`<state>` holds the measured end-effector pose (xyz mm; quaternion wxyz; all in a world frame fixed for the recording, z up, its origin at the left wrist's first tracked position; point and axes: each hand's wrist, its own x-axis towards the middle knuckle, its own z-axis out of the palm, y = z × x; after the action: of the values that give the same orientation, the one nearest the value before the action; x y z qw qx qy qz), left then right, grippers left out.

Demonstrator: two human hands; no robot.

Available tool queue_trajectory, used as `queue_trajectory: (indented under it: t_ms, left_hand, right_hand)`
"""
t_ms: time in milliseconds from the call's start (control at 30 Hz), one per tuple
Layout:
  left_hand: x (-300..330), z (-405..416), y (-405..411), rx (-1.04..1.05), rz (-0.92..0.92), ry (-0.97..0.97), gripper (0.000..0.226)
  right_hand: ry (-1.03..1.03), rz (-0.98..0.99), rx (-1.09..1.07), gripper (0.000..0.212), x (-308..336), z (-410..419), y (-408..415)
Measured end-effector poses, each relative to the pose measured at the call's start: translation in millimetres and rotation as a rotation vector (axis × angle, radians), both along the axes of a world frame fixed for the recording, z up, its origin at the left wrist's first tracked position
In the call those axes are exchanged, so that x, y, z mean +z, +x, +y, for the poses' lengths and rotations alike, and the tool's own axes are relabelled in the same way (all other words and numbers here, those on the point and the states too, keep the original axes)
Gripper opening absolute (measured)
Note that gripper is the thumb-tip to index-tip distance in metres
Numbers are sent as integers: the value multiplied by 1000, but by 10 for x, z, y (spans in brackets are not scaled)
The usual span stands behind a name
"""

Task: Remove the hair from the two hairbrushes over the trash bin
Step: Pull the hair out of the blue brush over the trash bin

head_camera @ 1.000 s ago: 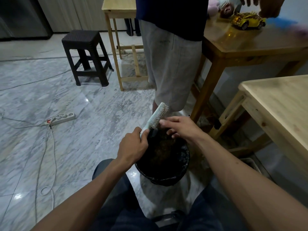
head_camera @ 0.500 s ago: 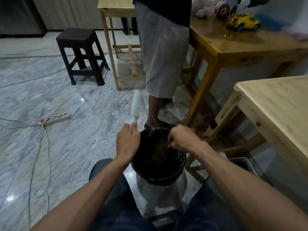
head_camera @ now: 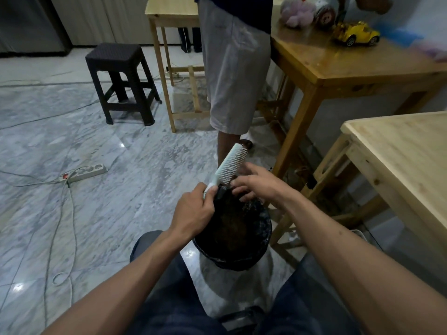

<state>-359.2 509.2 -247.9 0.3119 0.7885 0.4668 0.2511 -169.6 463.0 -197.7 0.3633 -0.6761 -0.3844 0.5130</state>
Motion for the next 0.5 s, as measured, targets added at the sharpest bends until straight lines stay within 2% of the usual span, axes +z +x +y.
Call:
queue_trajectory:
  t_ms: [67,133,300,400,467,500]
  left_hand:
    - [-8,-38,12,5,-14,-4,32]
    - [-15,-33,11,39,-15,-18,35]
    - [-21,71,11,236,-21,-141,43]
    - [-20,117,9,262,-16,-133,45]
    - [-6,99,21,220,-15,-113,43]
    - [6,78,28,196,-16,-100,42]
  right_hand:
    - [63,58,-22,29,-15,-35,-10]
    - [72,-56,-67,16,-93,-79,15]
    - [26,-368,13,9,-227,-253,110]
    - [-10,-512,84,6,-251,-333,158]
    - [-58,-562,144,15,-234,-339,181]
    - [-94,-574,184,29,-219,-327,190]
